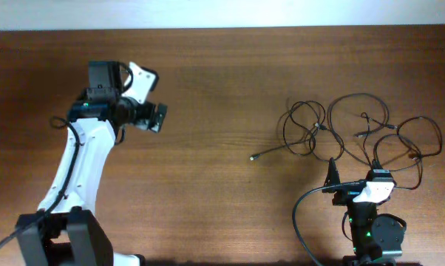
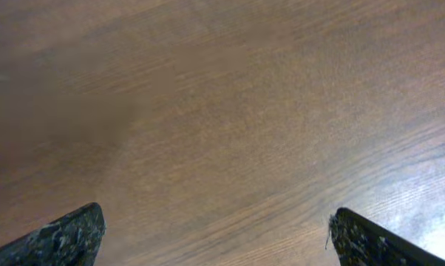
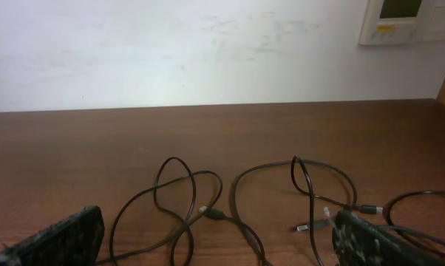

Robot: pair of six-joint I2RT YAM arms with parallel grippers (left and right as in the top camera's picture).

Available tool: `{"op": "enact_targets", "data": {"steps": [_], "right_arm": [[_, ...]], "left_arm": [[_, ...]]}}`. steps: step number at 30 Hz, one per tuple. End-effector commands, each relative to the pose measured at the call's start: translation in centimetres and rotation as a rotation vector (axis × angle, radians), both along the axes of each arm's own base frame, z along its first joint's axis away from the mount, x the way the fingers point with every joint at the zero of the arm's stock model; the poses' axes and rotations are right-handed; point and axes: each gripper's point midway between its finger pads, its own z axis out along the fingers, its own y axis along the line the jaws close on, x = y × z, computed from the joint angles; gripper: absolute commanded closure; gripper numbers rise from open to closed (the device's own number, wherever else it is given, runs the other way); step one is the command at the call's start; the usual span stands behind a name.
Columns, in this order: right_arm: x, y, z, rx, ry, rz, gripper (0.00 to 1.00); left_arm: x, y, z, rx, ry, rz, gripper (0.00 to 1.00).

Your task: Untangle cables

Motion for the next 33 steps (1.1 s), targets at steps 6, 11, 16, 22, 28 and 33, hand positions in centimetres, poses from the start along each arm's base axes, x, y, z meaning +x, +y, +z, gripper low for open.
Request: {"op": "enact_targets", "data": {"steps": [6,11,16,22,28,33], "right_arm": [[-0.1,-0.3,-0.1,0.002,-0.001,-0.022,0.01],[-0.1,-0.3,-0.1,0.002,-0.001,-0.022,0.02],[-0.1,-0.3,-0.1,0.002,-0.001,-0.022,0.02],[-0.1,-0.3,-0.1,0.002,-0.001,-0.022,0.02],[-0.1,-0.3,-0.1,0.002,-0.001,-0.022,0.02],[-0.1,-0.3,-0.1,0.002,-0.001,-0.022,0.02]], "left_arm": [[-3.5,-3.0,-9.1,-0.144,-0.052,-0.093,0.01],[-6.2,-3.6,-12.7,-0.164,-0.108,-0.115,0.01],[-9.2,-3.8,-13.5,-0.153,-0.208,-0.123,0.01],[-13.4,-4.0,-13.0,-0.139,-0.326,-0.132,0.01],[-16.1,-4.1,-12.3,-0.130,-0.355,-0.131,0.01],[-17.9,-3.6,-11.7,-0.105,-0.342,-0.106,0.01]]}}
